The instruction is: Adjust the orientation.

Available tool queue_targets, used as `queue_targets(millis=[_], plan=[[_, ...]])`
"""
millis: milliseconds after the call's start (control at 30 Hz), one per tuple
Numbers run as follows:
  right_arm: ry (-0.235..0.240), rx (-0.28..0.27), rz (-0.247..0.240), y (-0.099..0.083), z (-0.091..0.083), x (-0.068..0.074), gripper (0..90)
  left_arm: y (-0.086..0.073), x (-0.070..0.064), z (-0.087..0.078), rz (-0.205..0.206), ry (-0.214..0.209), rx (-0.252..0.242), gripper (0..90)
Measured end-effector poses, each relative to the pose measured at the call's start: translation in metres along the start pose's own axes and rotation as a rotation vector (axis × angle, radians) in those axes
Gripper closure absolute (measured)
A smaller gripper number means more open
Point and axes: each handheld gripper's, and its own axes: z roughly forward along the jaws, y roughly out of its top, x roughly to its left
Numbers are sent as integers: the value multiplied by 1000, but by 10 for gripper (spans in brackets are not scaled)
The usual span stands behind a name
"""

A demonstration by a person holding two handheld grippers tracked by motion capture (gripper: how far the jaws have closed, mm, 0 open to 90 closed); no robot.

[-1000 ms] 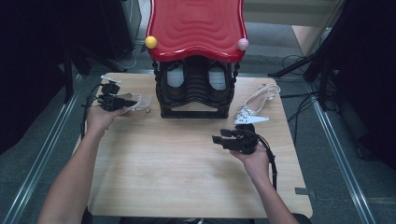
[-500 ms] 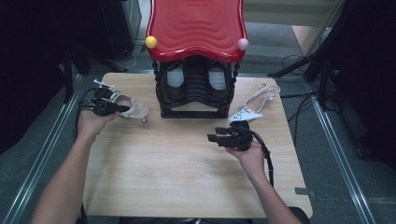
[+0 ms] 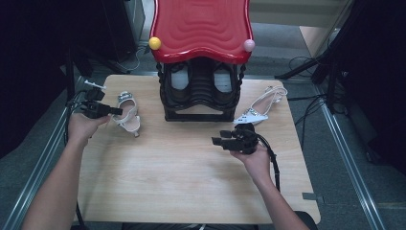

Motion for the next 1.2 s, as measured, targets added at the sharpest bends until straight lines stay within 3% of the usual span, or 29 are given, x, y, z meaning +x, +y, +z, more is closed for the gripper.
queue_targets(millis=[233,433,600,667,733,833,933,1000,1200], plan=[[-1,7,-9,0,0,1,484,2,-9,-8,11,46,-32,719],[-1,7,-11,1,1,2,484,-4,-5,-5,-41,81,-37,607],[-4,12,-13,0,2,3,485,-10,0,6,-66,124,-32,586],[-6,12,-11,0,2,3,484,-12,3,10,-58,158,-10,587],[-7,13,-11,0,2,3,484,-15,7,14,-74,159,7,578],[-7,17,-16,-1,2,3,484,-19,13,17,-115,135,-31,590],[-9,17,-9,-2,1,3,484,-19,13,19,-123,120,-40,650],[-13,17,-9,-3,0,3,484,-19,13,20,-113,120,-27,735],[-22,23,2,-7,-1,2,483,-18,18,18,-193,90,-18,847]])
